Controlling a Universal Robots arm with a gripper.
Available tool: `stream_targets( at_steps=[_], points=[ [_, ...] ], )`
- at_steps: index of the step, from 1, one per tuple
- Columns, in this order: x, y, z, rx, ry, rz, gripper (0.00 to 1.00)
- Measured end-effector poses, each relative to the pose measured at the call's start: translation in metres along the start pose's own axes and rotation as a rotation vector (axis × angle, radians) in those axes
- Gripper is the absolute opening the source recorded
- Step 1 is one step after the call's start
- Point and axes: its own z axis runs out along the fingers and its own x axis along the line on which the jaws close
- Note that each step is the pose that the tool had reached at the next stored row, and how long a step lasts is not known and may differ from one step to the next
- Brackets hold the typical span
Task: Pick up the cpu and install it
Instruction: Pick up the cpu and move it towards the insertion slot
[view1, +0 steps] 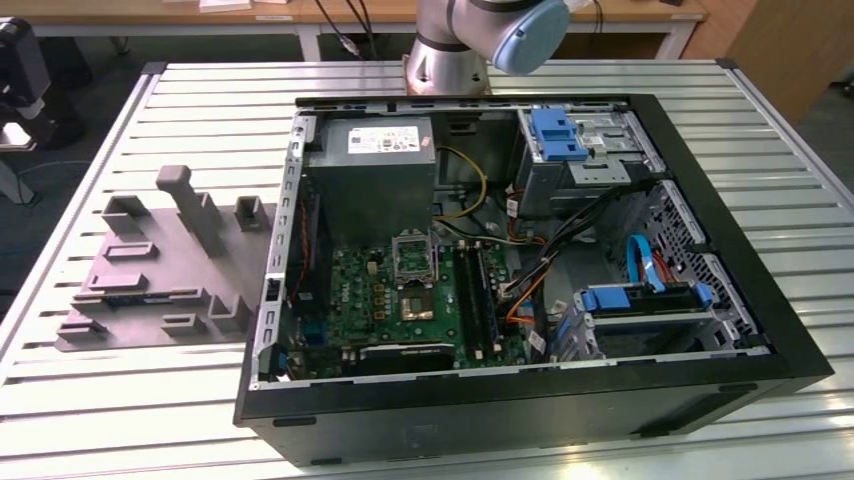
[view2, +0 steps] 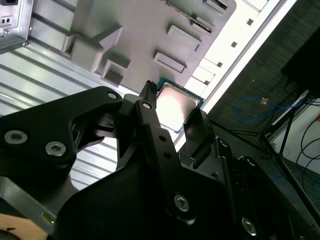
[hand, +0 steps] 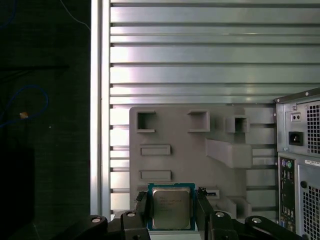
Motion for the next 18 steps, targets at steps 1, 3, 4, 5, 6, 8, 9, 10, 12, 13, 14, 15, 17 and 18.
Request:
stream_targets(
  at_steps=[1,3,4,5,6,8,9,10,12,13,14,15,17,18],
  points=[
    [-0.0001,0.0000,0.0000,0.0001,0.0001,0.000,0.47],
    [-0.0007,0.0001,-0.0001,0.0001,0.0001,0.000,0.47],
    [-0.0012,0.0000,0.0000,0.0001,0.0000,0.000,0.47],
    [-0.0014,0.0000,0.0000,0.0001,0.0001,0.000,0.47],
    [-0.0015,0.0001,0.0000,0.0001,0.0001,0.000,0.47],
    [-0.0018,0.0001,0.0000,0.0000,0.0000,0.000,0.47],
    [-0.0020,0.0001,0.0000,0.0001,0.0001,0.000,0.47],
    [-0.0021,0.0001,0.0000,0.0001,0.0002,0.000,0.47],
    [-0.0033,0.0001,0.0000,0.0001,0.0001,0.000,0.47],
    [-0.0037,0.0001,0.0001,0.0001,0.0000,0.000,0.47],
    [-0.0040,0.0001,0.0001,0.0001,0.0000,0.000,0.47],
    [-0.0041,0.0001,0.0000,0.0001,0.0001,0.000,0.47],
    [-0.0043,0.0001,0.0001,0.0001,0.0001,0.000,0.47],
    [-0.0044,0.0001,0.0001,0.0001,0.0001,0.000,0.47]
  ],
)
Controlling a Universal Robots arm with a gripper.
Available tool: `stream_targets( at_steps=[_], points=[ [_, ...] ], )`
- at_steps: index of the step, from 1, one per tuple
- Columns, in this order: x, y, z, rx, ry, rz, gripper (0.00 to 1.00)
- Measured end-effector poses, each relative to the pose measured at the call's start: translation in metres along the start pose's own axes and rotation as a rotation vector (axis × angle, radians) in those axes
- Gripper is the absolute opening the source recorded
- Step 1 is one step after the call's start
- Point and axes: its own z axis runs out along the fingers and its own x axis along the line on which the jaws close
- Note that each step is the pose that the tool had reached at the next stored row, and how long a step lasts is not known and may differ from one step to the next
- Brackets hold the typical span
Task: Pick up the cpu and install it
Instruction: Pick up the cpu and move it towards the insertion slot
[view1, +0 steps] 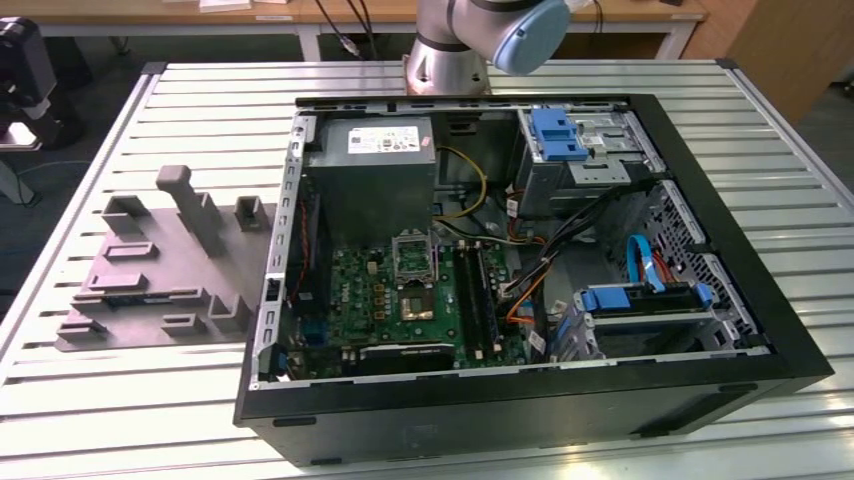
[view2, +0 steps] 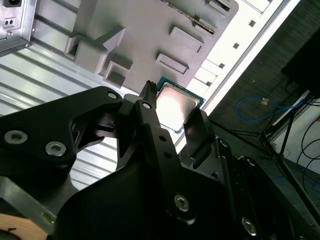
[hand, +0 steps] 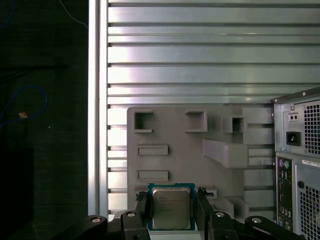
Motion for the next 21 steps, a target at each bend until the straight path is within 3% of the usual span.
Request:
stream_targets(
  at_steps=[21],
  points=[
    [-0.0055,0.0001,0.0001,0.0000,0.0000,0.000,0.47]
  ],
)
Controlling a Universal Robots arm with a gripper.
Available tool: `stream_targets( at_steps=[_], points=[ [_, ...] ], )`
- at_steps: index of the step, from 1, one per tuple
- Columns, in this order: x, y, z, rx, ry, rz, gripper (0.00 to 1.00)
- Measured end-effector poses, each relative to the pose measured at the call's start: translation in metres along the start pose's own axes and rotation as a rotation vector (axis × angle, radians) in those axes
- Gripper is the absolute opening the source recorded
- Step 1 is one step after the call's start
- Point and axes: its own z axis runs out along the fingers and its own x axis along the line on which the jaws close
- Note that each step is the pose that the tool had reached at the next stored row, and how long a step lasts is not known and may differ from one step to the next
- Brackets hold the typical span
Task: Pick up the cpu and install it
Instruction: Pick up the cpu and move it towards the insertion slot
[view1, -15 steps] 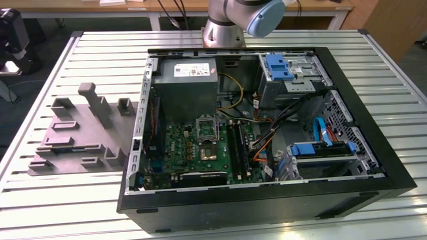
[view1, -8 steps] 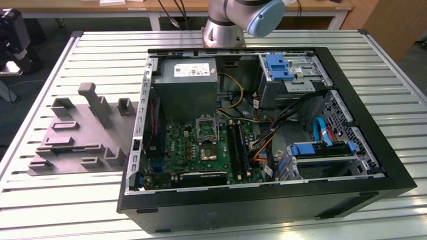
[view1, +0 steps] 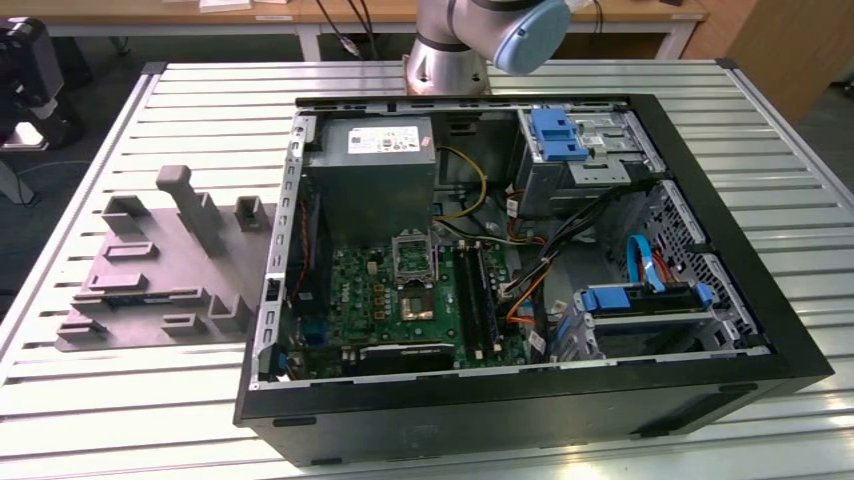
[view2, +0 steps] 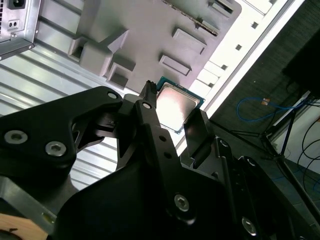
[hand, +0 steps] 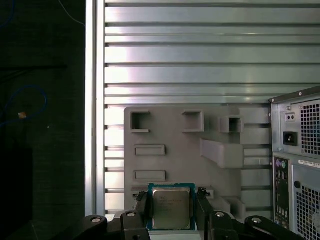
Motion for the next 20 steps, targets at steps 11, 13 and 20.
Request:
stream_targets(
  at_steps=[11,13,20],
  points=[
    [-0.0022,0.0001,0.0000,0.0000,0.0000,0.000,0.47],
    [-0.0028,0.0001,0.0001,0.0000,0.0000,0.000,0.47],
    [-0.0044,0.0001,0.0001,0.0000,0.0000,0.000,0.47]
  ],
)
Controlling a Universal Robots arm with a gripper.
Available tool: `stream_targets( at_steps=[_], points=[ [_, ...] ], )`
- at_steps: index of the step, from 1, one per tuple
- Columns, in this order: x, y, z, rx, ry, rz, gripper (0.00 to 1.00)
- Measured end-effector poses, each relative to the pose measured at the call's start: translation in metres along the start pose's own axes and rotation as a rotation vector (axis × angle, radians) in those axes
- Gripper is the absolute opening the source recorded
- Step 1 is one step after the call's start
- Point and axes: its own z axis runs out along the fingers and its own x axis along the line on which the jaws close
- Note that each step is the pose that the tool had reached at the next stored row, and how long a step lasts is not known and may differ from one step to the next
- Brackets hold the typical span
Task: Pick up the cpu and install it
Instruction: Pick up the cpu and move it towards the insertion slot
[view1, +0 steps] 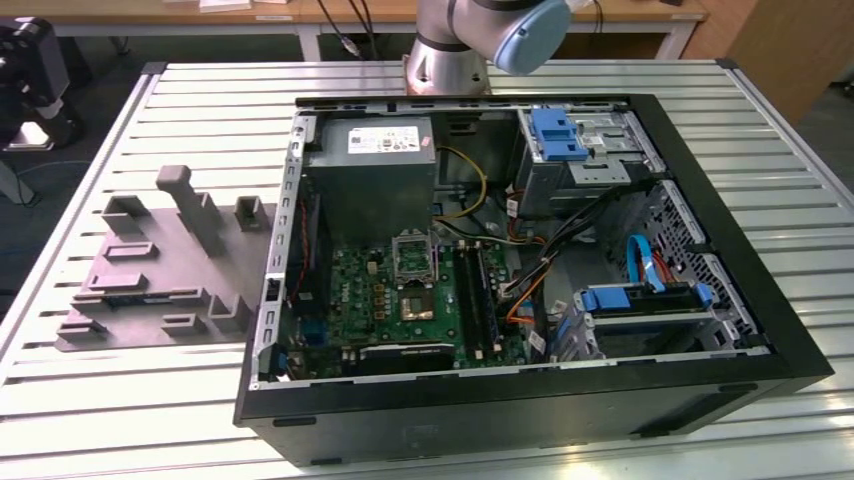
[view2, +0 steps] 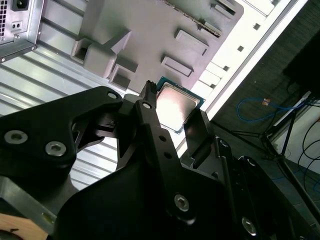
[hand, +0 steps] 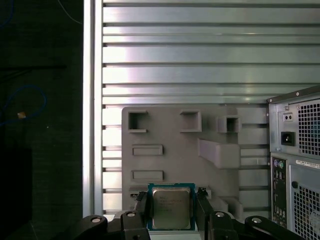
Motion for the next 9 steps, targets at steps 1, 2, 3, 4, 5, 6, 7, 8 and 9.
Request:
stream_targets(
  at_steps=[1,2,3,4,5,6,7,8,9],
  points=[
    [-0.0002,0.0000,0.0000,0.0000,0.0000,0.000,0.47],
    [-0.0003,0.0000,0.0000,0.0000,0.0000,0.000,0.47],
    [-0.0006,0.0000,0.0000,0.0000,0.0000,0.000,0.47],
    [-0.0011,0.0000,0.0000,0.0000,0.0000,0.000,0.47],
    [-0.0012,0.0000,0.0000,0.0000,0.0000,0.000,0.47],
    [-0.0020,0.0000,0.0001,0.0000,-0.0001,0.000,0.47],
    [-0.0021,0.0001,0.0000,0.0000,0.0000,0.000,0.47],
    [-0.0023,0.0001,0.0000,0.0000,0.0000,0.000,0.47],
    [-0.0024,0.0000,0.0001,0.0000,0.0000,0.000,0.47]
  ],
)
